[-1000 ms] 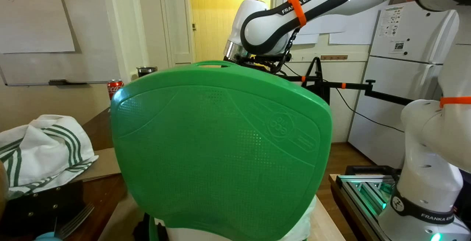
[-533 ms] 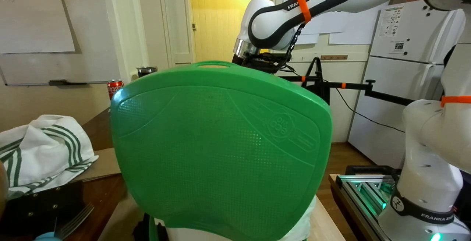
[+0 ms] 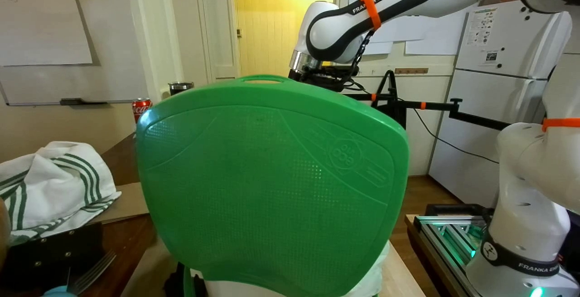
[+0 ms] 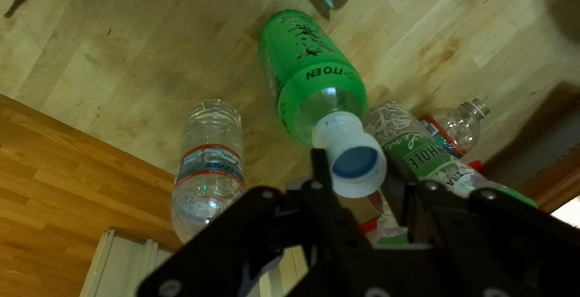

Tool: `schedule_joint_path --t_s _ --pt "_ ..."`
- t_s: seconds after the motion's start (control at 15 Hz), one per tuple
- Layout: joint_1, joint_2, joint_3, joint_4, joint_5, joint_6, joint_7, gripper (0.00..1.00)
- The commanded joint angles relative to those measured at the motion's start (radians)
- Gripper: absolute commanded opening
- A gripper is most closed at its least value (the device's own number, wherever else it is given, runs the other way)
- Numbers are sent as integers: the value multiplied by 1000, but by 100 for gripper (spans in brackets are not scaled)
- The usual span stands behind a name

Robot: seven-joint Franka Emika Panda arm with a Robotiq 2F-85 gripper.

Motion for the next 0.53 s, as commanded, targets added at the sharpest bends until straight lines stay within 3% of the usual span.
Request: schedule_joint_path --t_s 0.0,0.47 --pt "-2 3 -3 -9 43 14 -24 8" --pt "-7 22 -15 3 73 9 -52 8"
